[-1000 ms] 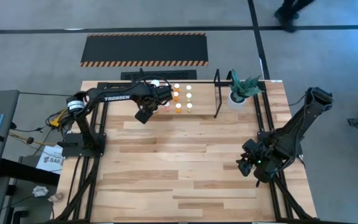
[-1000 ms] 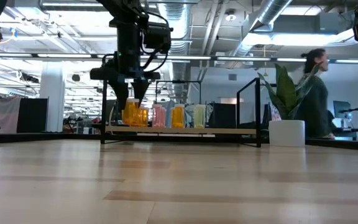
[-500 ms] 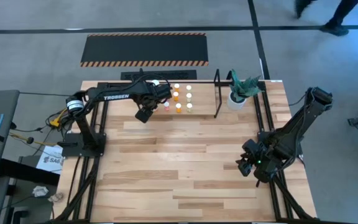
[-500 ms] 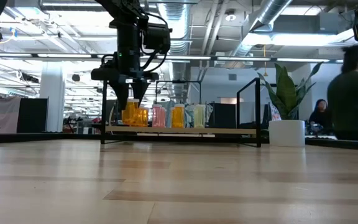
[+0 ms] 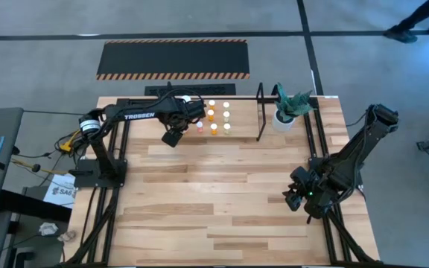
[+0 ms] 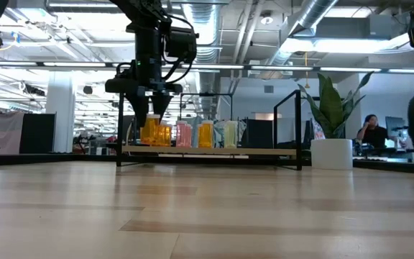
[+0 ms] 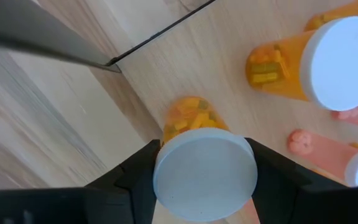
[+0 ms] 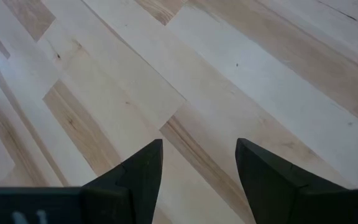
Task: Pick and place medicine bottles onto shelf by color
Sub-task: Put the big orange pill bottle on the shelf aligned with the other big orange pill bottles
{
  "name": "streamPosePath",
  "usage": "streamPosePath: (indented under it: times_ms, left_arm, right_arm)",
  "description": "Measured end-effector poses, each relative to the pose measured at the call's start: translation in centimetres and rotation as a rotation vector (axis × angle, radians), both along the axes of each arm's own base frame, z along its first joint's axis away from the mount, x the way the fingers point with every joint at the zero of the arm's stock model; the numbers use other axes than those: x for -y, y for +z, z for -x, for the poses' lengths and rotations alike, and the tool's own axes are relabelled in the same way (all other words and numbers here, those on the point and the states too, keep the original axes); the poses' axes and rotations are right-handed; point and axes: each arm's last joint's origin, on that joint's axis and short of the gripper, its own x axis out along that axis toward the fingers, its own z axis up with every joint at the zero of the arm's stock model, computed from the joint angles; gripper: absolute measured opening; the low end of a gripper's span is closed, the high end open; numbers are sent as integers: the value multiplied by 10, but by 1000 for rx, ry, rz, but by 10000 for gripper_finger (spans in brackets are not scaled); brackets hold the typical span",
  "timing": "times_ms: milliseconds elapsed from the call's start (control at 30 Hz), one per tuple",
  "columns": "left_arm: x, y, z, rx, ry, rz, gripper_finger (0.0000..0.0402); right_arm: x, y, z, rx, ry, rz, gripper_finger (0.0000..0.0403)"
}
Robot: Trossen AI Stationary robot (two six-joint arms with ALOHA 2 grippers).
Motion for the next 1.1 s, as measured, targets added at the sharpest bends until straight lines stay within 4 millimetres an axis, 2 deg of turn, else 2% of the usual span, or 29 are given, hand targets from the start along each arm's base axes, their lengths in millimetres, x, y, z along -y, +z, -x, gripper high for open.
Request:
streamPosePath:
  times_ms: [233, 533, 1100]
  left_arm:
    - [0, 0, 0, -1, 8, -8, 195]
    - [-3, -12, -5, -53, -12, -21, 196]
    - [-3, -13, -6, -33, -11, 2, 197]
  right_arm:
    - [0, 0, 0, 0, 0, 0, 225]
    - [-1, 0, -1, 10, 0, -12, 225]
    - [-2, 1, -1, 14, 0, -17, 225]
